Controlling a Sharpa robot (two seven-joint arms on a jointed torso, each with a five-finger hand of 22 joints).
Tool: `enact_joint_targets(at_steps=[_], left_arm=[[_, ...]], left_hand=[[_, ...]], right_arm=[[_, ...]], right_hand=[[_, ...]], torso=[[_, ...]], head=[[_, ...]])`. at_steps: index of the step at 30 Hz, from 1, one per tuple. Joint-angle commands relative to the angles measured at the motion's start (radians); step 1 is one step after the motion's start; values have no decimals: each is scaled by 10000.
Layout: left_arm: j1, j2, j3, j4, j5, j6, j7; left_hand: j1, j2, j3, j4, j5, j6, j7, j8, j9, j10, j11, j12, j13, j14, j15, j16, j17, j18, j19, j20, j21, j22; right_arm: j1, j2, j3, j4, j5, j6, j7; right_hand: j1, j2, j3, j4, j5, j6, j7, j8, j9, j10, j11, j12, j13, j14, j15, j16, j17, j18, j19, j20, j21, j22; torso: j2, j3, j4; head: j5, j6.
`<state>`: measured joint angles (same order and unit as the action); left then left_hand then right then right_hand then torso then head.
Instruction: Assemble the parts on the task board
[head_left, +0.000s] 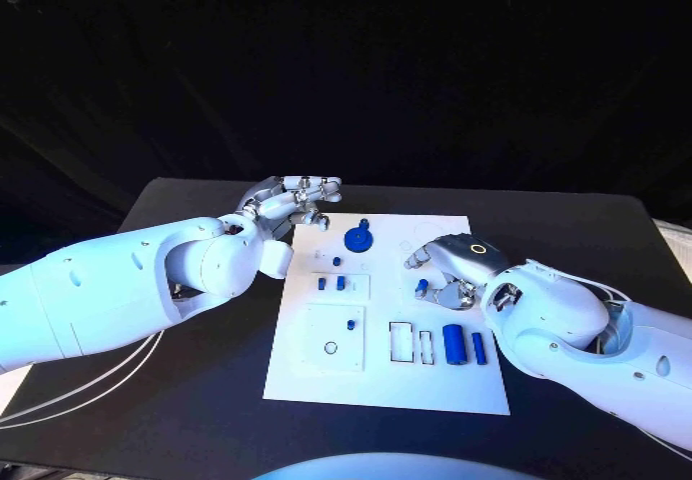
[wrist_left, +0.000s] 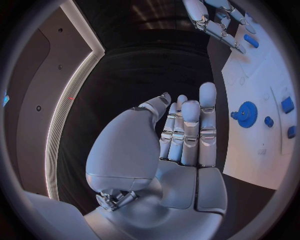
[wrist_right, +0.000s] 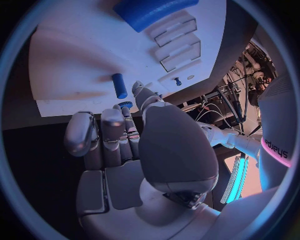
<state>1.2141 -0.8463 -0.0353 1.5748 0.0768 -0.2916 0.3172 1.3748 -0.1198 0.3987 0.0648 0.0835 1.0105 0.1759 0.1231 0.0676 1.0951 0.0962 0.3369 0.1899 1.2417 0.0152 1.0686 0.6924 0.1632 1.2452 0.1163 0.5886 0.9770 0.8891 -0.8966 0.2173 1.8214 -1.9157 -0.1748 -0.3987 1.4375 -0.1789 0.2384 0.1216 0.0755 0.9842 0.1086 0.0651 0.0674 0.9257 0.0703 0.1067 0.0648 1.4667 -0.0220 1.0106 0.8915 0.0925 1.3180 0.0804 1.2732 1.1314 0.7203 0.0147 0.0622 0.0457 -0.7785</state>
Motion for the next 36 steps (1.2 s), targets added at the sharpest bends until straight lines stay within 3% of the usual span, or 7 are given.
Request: enact_joint_targets(at_steps=[1,9,16,36], left_arm=[[-4,23,4,4,30,204,36],[-15,27,3,-24,30,209,31],[-23,35,2,-43,30,227,-4],[-40,39,0,-69,30,239,-30]], left_hand=[[-76,-24,-53,17,28,-92,11,51,7,-45,2,34,9,-51,4,-20,-8,121,-53,-2,-33,-9],[-76,-24,-53,17,28,-92,11,51,7,-45,2,34,9,-51,4,-20,-8,121,-53,-2,-33,-9],[-76,-24,-53,17,28,-92,11,51,7,-45,2,34,9,-51,4,-20,-8,121,-53,-2,-33,-9],[-59,-23,-59,10,28,-97,11,60,8,-57,3,53,12,-60,4,-31,-30,128,-67,-2,-73,-34]], right_arm=[[5,54,1,-36,-209,469,-165],[-23,137,-1,-124,-145,607,-132],[-37,157,-3,-153,-24,694,-189],[-48,110,-2,-140,-29,618,-291]], right_hand=[[108,18,-85,12,7,23,-66,-15,0,-6,42,51,3,49,-26,-42,-18,77,-12,-38,-44,-10],[313,215,-35,135,-36,225,-159,4,13,356,110,322,19,47,114,-94,-73,74,-6,61,-84,-38],[462,441,335,202,-145,584,16,44,30,1104,70,643,-5,43,134,-79,-64,74,52,93,-62,5],[504,417,651,236,-155,844,142,72,40,1302,76,602,-33,22,129,-87,-73,63,96,106,-35,45]], torso=[[9,-6,8],[11,-4,6],[5,4,6],[5,11,0]], head=[[-10,21],[-7,-13],[0,-44],[-26,-38]])
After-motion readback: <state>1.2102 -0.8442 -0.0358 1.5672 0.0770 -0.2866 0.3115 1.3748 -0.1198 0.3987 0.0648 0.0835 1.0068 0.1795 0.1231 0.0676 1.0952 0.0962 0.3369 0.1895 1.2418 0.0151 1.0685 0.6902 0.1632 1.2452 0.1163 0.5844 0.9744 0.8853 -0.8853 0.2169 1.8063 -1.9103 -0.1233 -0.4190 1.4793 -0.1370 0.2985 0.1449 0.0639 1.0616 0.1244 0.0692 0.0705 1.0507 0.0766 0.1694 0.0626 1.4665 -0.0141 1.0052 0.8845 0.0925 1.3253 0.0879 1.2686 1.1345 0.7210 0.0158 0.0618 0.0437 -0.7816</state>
